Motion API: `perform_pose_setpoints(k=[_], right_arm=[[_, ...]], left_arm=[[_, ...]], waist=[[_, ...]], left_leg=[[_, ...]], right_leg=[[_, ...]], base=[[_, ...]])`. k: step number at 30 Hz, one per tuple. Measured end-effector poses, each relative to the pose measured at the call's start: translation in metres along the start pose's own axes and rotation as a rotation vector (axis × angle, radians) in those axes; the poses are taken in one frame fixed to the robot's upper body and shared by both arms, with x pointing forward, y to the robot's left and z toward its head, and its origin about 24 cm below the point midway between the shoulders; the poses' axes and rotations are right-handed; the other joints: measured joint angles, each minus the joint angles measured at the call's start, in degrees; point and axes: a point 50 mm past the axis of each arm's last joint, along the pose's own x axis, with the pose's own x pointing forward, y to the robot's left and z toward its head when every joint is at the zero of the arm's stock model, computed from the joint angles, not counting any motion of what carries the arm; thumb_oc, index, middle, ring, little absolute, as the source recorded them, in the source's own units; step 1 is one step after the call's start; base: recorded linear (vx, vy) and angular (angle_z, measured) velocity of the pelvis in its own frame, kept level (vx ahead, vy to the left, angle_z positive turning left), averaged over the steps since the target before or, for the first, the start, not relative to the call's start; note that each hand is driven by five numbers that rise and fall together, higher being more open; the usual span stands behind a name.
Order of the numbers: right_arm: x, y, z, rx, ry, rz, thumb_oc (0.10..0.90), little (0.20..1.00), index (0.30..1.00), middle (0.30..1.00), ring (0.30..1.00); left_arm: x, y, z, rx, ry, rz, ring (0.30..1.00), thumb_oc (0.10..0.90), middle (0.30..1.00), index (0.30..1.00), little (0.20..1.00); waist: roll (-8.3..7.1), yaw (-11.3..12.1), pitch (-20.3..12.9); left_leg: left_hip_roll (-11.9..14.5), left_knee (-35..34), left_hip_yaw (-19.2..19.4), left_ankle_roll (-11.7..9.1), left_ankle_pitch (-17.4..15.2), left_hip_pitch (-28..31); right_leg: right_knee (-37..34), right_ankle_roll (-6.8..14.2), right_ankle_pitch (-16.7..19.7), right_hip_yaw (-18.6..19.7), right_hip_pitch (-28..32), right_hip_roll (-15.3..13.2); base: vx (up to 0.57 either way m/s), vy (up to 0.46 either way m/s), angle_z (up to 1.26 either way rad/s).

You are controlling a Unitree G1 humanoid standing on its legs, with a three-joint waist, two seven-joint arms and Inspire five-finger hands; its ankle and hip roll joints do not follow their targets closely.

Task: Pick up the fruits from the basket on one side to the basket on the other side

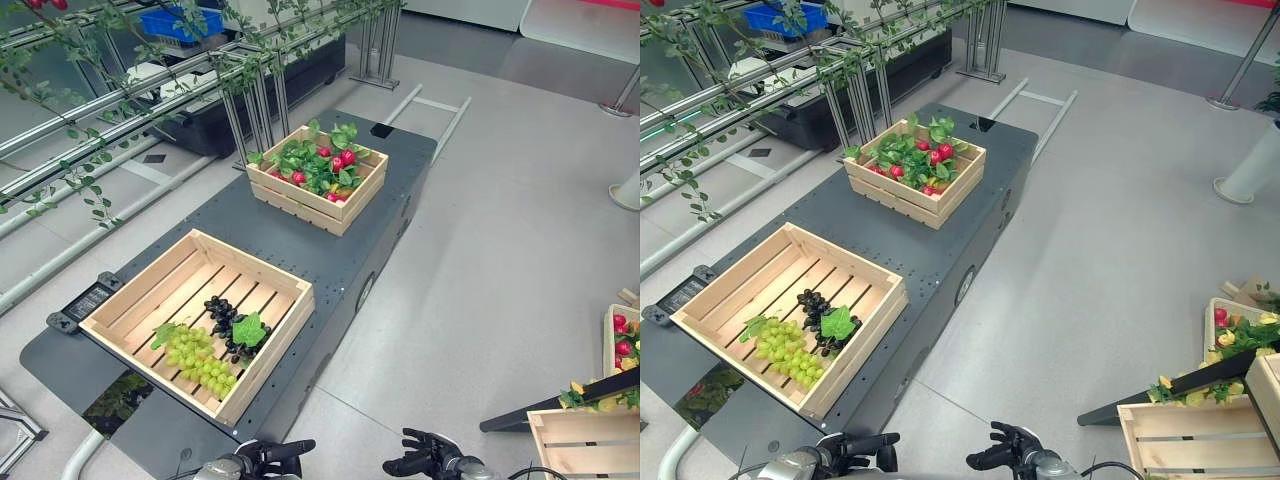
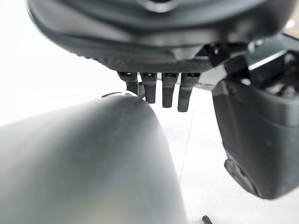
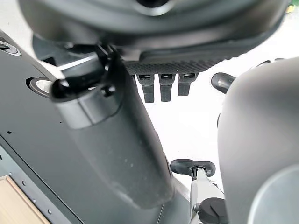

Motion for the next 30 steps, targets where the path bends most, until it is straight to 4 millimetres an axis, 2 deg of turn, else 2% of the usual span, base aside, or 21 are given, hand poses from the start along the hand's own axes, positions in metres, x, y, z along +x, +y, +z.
perform_pose_setpoints(k=[13, 20, 22, 26, 27, 28, 29, 30], right_arm=[[0.0, 0.001, 0.0, -0.001, 0.01, -0.003, 0.8, 0.9, 0.9, 0.9, 0.9], [0.0, 0.001, -0.001, -0.003, 0.012, -0.006, 0.8, 0.9, 0.9, 0.9, 0.9], [0.0, 0.001, 0.0, -0.004, 0.009, -0.009, 0.8, 0.9, 0.9, 0.9, 0.9], [0.0, 0.001, 0.0, -0.004, 0.004, -0.022, 0.8, 0.9, 0.9, 0.9, 0.9], [-0.001, -0.001, -0.003, 0.011, 0.01, -0.042, 0.8, 0.9, 0.9, 0.9, 0.9], [-0.003, -0.004, -0.008, 0.035, 0.022, -0.064, 0.8, 0.9, 0.9, 0.9, 0.9], [-0.003, -0.006, -0.009, 0.036, 0.024, -0.072, 0.8, 0.9, 0.9, 0.9, 0.9], [-0.003, -0.009, -0.008, 0.034, 0.023, -0.096, 0.8, 0.9, 0.9, 0.9, 0.9]], left_arm=[[0.0, -0.001, -0.001, -0.043, -0.004, -0.029, 0.9, 0.8, 0.9, 0.9, 0.9], [0.0, -0.004, 0.0, -0.048, -0.015, -0.069, 0.9, 0.8, 0.9, 0.9, 0.9], [-0.001, -0.007, 0.005, -0.037, -0.042, -0.105, 0.9, 0.8, 0.9, 0.9, 0.9], [-0.006, -0.022, 0.034, 0.063, -0.16, -0.214, 0.9, 0.8, 0.9, 0.9, 0.9], [-0.008, -0.028, 0.047, 0.119, -0.196, -0.261, 0.9, 0.8, 0.9, 0.9, 0.9], [-0.01, -0.035, 0.062, 0.164, -0.25, -0.306, 0.9, 0.8, 0.9, 0.9, 0.9], [-0.012, -0.038, 0.066, 0.18, -0.276, -0.318, 0.9, 0.8, 0.9, 0.9, 0.9], [-0.017, -0.043, 0.077, 0.224, -0.342, -0.347, 0.9, 0.8, 0.9, 0.9, 0.9]], waist=[[-0.47, -0.01, -0.91], [-0.17, 0.05, -1.64], [-0.02, 0.08, -1.84], [0.34, 0.16, -1.76], [0.32, -0.54, -1.72], [0.25, -0.77, -1.56], [0.34, -0.78, -1.45], [0.84, -0.32, -1.16]], left_leg=[[0.01, -0.36, -0.08, 0.0, 0.0, 0.22], [0.0, -0.37, -0.14, -0.01, 0.02, 0.31], [-0.01, -0.36, -0.06, -0.03, 0.05, 0.27], [-0.21, -0.38, 0.4, -0.07, 0.3, -1.04], [-0.12, -0.37, 4.37, 0.49, -0.12, -1.59], [-0.38, 0.09, 6.63, 1.04, -0.45, -1.16], [-0.68, 0.31, 6.61, 1.13, -0.51, -1.27], [-1.59, 0.12, 6.28, 2.13, 0.1, -0.85]], right_leg=[[-0.01, -0.29, -0.17, 0.14, 0.1, 0.01], [-0.01, -0.29, -0.17, 0.01, 0.35, 0.04], [-0.02, -0.3, -0.19, -0.1, 0.34, 0.06], [0.0, -0.26, -0.21, -1.82, 0.64, -0.11], [0.01, -0.03, -0.33, -4.43, 1.3, -0.77], [0.21, 0.24, -0.25, -6.17, 1.95, -1.86], [0.43, 0.22, -0.26, -6.46, 2.16, -1.98], [1.65, 0.04, -0.36, -6.46, 2.19, -2.73]], base=[[0.0, 0.0, 0.0], [0.0, 0.0, 0.0], [-0.01, 0.033, 0.01], [0.02, 0.137, 0.23], [0.04, 0.193, 0.81], [0.04, 0.218, 0.8], [0.09, 0.327, 0.5], [0.08, 0.257, 0.17]])
